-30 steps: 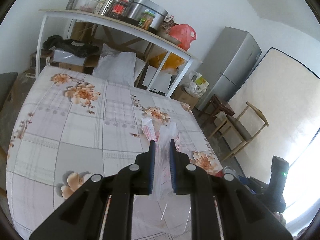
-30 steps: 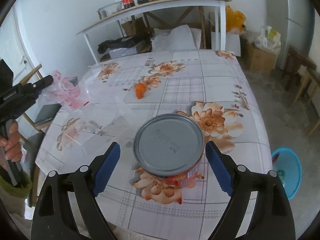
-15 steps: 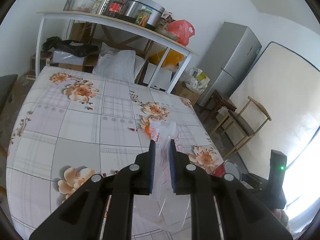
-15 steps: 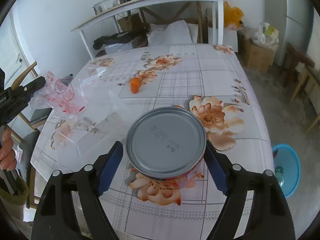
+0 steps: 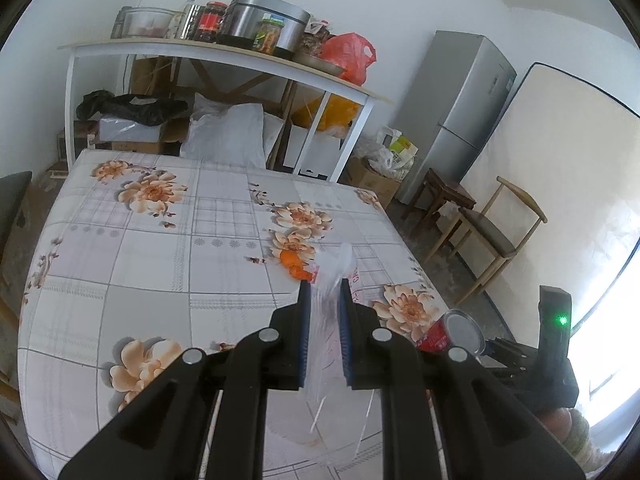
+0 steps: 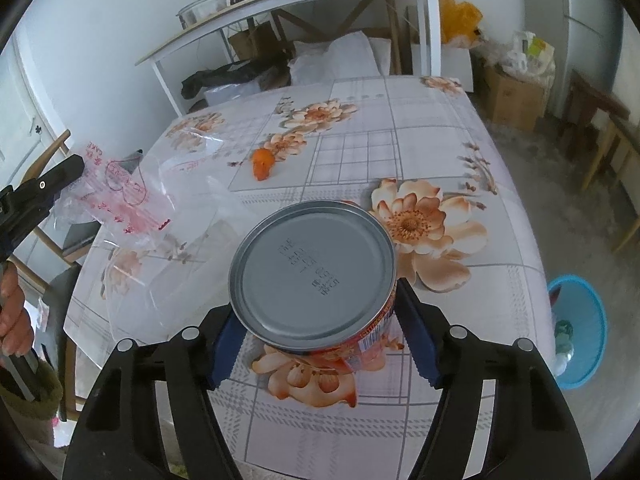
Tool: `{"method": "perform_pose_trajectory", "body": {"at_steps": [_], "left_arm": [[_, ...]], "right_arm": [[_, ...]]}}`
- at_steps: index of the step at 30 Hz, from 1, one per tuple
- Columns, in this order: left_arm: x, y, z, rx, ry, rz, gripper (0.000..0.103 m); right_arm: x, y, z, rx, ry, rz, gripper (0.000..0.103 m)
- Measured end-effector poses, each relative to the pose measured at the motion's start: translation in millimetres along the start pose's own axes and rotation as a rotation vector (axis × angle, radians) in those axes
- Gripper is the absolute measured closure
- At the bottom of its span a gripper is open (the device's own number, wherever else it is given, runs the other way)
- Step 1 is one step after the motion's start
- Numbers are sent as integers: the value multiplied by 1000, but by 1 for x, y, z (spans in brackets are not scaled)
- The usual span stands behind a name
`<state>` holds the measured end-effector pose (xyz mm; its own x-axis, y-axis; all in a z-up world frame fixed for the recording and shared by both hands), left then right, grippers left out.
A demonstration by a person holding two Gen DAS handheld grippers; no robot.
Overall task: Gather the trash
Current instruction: 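Carry the red can and plastic bag to the wastebasket and release both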
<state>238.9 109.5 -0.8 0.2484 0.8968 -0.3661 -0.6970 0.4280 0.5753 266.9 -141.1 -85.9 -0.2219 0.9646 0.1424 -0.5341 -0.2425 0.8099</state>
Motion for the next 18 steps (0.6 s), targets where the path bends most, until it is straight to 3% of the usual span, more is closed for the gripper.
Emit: {"method": "perform_pose_trajectory", "body": {"at_steps": [18], "left_arm": [[-6, 3, 3, -16, 4, -14, 91]], "right_arm": [[1, 8, 1, -22, 13, -15, 38]]}}
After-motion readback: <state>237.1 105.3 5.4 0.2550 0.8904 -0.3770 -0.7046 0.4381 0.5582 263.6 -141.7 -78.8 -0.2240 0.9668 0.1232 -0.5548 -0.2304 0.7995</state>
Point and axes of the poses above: each gripper's, at about its wrist camera, not at the fingertips, and y roughly against the way its jaws point, x to its left, z to its top, the point moved 8 cm from there along -y, roughly the way its jaws point, and after that the axes turned 3 degrees about x, right-handed, at the moved point
